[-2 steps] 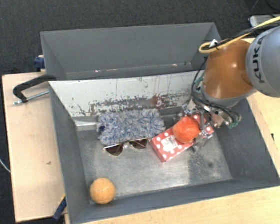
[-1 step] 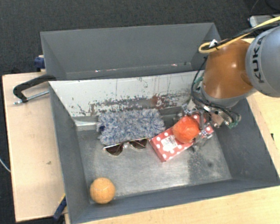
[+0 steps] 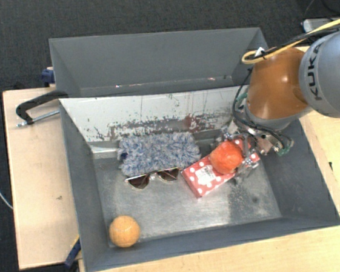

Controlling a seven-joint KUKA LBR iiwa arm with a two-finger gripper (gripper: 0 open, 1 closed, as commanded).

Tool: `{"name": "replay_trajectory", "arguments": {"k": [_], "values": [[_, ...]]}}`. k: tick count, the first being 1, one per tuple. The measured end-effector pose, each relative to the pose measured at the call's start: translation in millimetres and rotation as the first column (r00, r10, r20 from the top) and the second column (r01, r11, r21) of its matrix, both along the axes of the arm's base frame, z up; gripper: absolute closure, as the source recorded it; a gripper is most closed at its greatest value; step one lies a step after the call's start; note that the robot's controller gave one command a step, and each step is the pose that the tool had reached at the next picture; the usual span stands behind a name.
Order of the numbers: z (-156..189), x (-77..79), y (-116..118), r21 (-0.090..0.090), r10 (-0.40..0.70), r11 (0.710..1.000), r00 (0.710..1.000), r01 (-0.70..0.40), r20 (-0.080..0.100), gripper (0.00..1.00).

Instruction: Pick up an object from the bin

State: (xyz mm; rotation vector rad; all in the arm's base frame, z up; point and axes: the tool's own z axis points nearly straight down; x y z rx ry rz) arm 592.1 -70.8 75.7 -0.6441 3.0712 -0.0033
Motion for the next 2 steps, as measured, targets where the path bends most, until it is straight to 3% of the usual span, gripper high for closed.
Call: {"name": "replay_trajectory", "arguments": {"k": [2], "values": [[39, -1.5, 2, 0.003, 0.001, 1.000, 1.000, -0.001, -0.006, 1.00]]}}
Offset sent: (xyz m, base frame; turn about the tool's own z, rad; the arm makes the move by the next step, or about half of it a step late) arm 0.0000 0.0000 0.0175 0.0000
